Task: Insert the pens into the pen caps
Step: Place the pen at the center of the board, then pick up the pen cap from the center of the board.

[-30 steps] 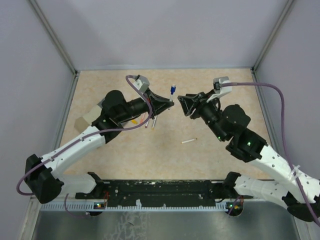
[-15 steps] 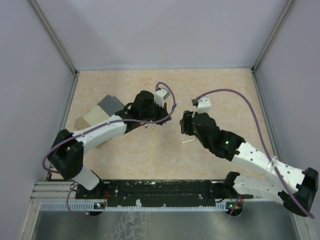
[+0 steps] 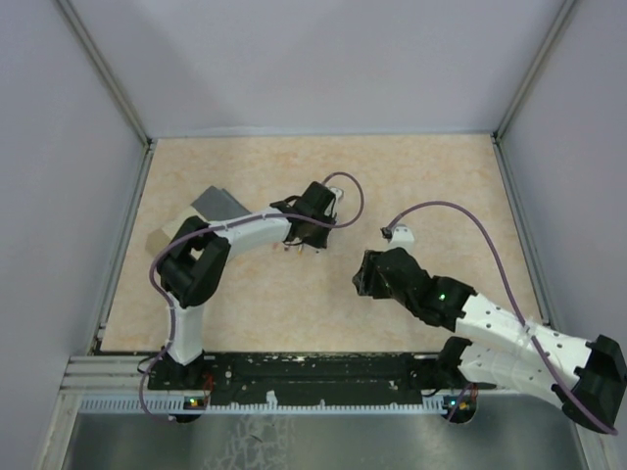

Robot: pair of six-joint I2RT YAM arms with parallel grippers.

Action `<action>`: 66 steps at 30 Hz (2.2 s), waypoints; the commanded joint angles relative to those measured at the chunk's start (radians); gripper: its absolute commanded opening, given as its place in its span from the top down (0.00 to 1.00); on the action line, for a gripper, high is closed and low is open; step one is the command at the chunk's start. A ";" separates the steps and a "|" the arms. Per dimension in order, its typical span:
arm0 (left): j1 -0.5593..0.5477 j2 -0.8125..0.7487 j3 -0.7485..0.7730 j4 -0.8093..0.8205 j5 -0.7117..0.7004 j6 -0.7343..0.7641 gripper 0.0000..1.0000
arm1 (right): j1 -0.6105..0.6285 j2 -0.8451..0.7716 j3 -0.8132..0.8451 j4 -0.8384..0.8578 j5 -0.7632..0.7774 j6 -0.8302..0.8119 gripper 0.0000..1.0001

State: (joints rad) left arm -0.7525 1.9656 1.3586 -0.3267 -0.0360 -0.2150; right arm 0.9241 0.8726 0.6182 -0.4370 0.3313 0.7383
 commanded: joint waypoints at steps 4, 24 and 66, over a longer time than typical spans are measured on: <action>0.002 0.103 0.109 -0.136 -0.115 -0.069 0.97 | -0.005 -0.051 0.001 0.006 0.012 0.042 0.50; 0.019 -0.022 0.058 -0.146 -0.081 -0.082 0.67 | -0.005 0.003 0.033 0.031 0.008 -0.030 0.50; 0.134 -0.593 -0.362 0.110 -0.027 0.058 0.65 | -0.219 0.830 0.434 -0.337 0.154 0.587 0.57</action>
State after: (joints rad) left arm -0.6216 1.3922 1.0016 -0.2413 -0.0879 -0.1745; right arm 0.7078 1.6939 1.0603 -0.8070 0.4637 1.2705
